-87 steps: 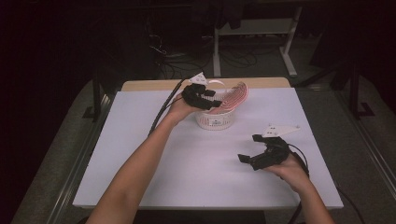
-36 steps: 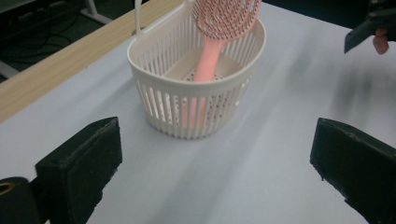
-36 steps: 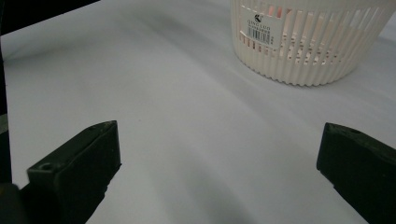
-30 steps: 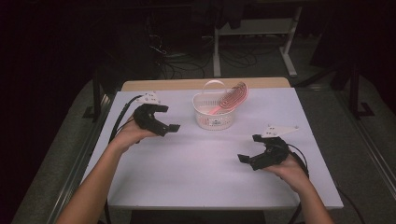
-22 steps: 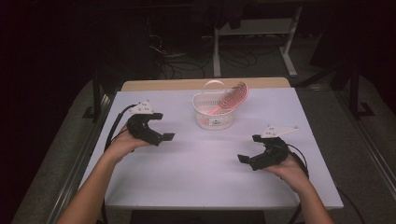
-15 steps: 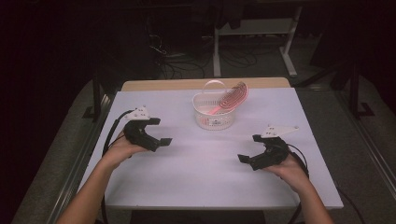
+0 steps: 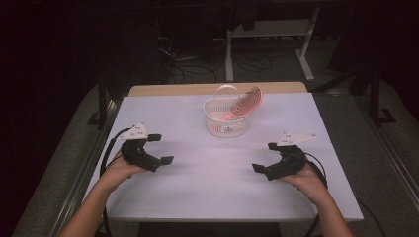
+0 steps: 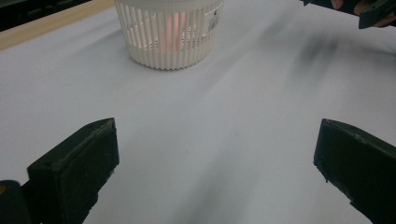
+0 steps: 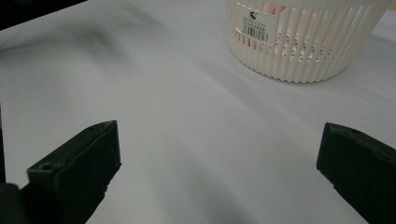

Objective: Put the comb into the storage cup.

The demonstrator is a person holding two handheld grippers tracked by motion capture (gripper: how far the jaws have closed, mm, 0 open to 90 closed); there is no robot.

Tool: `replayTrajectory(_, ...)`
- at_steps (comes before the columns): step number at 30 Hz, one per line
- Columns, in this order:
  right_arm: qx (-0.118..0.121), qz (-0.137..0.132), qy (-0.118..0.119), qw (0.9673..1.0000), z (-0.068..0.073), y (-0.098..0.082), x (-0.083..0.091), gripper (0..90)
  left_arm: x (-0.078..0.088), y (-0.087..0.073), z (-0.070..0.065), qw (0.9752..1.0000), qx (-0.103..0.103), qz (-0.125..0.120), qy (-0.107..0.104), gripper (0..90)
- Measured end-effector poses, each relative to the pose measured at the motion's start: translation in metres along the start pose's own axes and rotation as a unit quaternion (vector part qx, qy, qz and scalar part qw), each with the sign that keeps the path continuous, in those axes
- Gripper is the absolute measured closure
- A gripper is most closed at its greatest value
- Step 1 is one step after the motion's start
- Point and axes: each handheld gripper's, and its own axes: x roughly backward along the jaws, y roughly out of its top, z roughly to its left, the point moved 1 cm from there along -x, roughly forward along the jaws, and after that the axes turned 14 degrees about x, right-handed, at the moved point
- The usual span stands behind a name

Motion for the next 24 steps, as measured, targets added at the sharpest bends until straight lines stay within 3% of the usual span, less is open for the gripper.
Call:
replayTrajectory(17, 0.001, 0.004, -0.001, 1.0, 0.0, -0.002, 0.0, 0.0, 0.008, -0.027, -0.002, 1.0, 0.0, 0.009, -0.001, 0.1)
replayTrajectory(24, 0.003, 0.005, -0.001, 1.0, 0.001, -0.002, -0.001, 0.0, 0.007, -0.028, -0.001, 0.9999, 0.0, 0.012, -0.001, 0.1)
